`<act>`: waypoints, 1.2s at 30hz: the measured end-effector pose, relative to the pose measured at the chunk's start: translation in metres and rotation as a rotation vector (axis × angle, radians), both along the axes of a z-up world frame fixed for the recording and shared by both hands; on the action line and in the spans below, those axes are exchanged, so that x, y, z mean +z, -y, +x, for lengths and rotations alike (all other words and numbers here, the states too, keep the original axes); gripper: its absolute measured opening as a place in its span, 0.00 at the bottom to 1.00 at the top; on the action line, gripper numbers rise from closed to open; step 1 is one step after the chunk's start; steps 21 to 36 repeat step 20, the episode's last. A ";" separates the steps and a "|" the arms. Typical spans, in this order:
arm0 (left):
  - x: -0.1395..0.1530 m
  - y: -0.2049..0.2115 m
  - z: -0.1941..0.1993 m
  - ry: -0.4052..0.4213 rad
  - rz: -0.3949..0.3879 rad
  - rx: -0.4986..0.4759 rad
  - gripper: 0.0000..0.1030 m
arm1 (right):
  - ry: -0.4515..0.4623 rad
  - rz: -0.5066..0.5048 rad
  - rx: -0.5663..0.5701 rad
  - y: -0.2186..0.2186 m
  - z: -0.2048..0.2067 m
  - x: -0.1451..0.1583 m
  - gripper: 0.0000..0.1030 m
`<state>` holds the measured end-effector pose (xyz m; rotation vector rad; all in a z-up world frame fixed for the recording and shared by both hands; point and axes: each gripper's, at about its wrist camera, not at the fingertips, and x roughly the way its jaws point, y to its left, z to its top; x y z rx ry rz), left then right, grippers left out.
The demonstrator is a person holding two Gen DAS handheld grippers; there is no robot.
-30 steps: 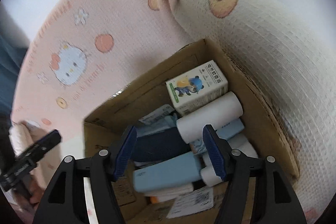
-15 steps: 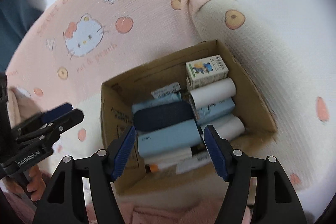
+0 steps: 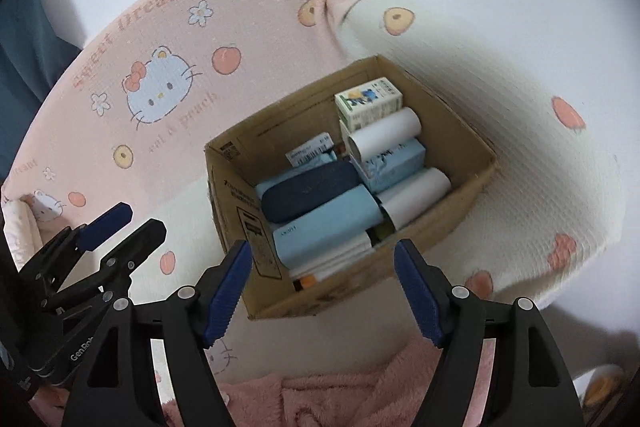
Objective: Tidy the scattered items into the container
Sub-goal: 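Withdraw the right gripper from the cardboard box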
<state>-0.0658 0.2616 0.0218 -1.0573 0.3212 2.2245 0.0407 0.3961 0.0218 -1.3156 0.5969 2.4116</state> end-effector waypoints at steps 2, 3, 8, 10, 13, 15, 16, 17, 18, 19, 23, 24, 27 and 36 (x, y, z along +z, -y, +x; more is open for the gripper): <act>-0.002 0.000 0.002 0.026 0.015 -0.005 0.54 | -0.001 0.011 -0.005 0.001 0.005 0.002 0.70; -0.003 0.000 0.003 0.039 0.024 -0.005 0.54 | -0.002 0.021 -0.006 0.003 0.008 0.004 0.70; -0.007 -0.001 0.010 0.050 0.024 0.004 0.54 | -0.007 0.054 0.005 0.011 0.019 0.010 0.70; -0.007 -0.003 0.014 0.025 0.006 0.001 0.54 | -0.006 0.065 0.006 0.014 0.022 0.012 0.70; -0.006 -0.005 0.020 -0.007 -0.011 -0.007 0.54 | -0.011 0.072 0.002 0.017 0.026 0.014 0.70; -0.005 -0.005 0.023 -0.020 -0.005 -0.016 0.54 | -0.016 0.077 0.002 0.019 0.027 0.016 0.70; -0.003 -0.005 0.025 -0.027 0.002 -0.022 0.54 | -0.018 0.080 0.003 0.019 0.027 0.017 0.70; -0.003 -0.005 0.026 -0.031 0.002 -0.025 0.54 | -0.018 0.083 0.001 0.021 0.028 0.018 0.70; -0.002 -0.006 0.026 -0.031 -0.002 -0.027 0.54 | -0.019 0.085 0.002 0.021 0.028 0.019 0.70; -0.002 -0.006 0.026 -0.030 -0.005 -0.030 0.54 | -0.019 0.089 0.005 0.022 0.028 0.020 0.70; -0.002 -0.006 0.027 -0.031 -0.005 -0.029 0.54 | -0.019 0.089 0.005 0.022 0.028 0.020 0.70; -0.002 -0.006 0.027 -0.031 -0.005 -0.029 0.54 | -0.019 0.089 0.005 0.022 0.028 0.020 0.70; -0.002 -0.006 0.027 -0.031 -0.005 -0.029 0.54 | -0.019 0.089 0.005 0.022 0.028 0.020 0.70; -0.002 -0.006 0.027 -0.031 -0.005 -0.029 0.54 | -0.019 0.089 0.005 0.022 0.028 0.020 0.70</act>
